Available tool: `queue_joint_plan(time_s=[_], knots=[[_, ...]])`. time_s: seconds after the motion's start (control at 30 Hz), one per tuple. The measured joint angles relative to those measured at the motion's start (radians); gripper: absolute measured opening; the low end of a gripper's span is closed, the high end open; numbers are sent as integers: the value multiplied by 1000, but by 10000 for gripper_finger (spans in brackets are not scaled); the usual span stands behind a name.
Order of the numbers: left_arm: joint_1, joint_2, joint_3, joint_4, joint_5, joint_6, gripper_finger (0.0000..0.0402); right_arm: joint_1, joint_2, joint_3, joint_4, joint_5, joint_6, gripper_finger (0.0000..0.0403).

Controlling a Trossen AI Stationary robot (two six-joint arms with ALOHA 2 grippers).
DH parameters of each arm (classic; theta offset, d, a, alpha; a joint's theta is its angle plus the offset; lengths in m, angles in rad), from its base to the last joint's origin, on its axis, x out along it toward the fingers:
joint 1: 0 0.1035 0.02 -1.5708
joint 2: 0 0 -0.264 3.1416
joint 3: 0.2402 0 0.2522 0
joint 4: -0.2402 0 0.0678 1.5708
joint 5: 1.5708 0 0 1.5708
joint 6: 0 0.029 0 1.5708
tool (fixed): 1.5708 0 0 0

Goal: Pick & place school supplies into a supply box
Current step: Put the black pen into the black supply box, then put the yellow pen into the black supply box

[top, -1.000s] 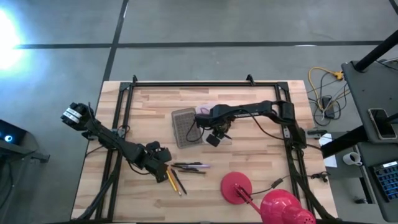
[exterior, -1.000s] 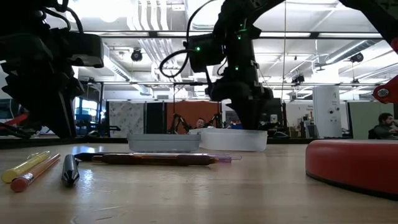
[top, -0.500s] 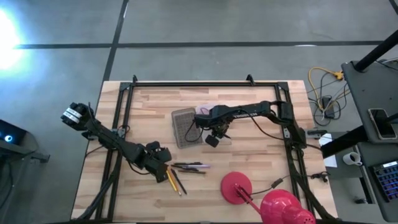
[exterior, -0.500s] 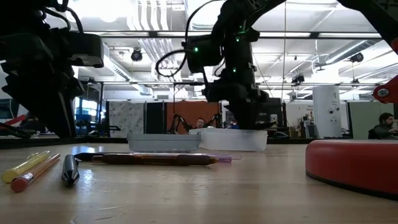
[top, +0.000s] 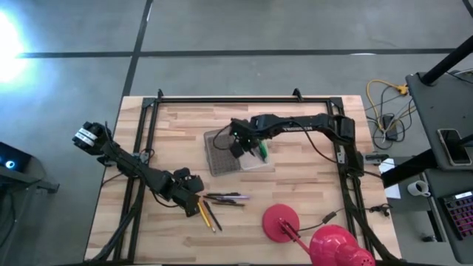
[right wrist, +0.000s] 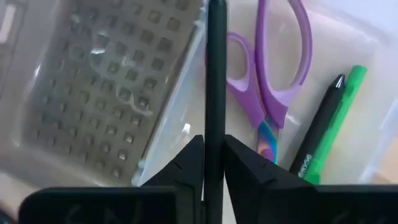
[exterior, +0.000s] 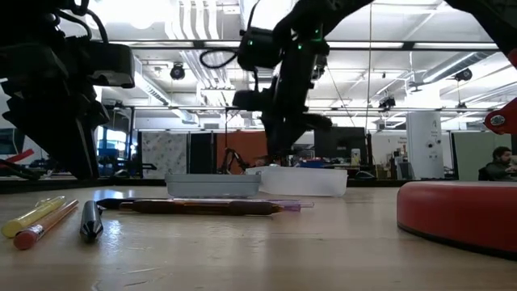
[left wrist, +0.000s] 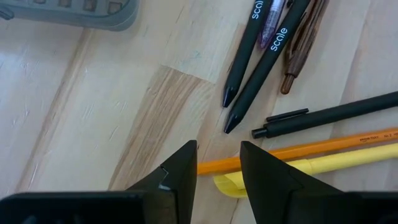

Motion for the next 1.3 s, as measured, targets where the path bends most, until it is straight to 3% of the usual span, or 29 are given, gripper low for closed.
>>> queue_joint_plan(time_s=[0.3,0.47,0.6,0.7,1.03,1.3], knots=[[0,0,1,6,0,-1,106,15,16,-1,0,26,-5,170],[-11,0,1,6,8,60,106,72,-40,-2,0,38,-226,197],[-45,0,1,6,34,276,106,151,-78,-2,-9,38,-499,200],[-53,0,1,12,127,456,106,218,-102,-2,-25,48,-582,196],[-58,2,1,50,191,599,106,387,-102,-18,-52,100,-568,180],[-58,22,-35,146,193,745,106,399,-101,-19,-49,158,-426,167]])
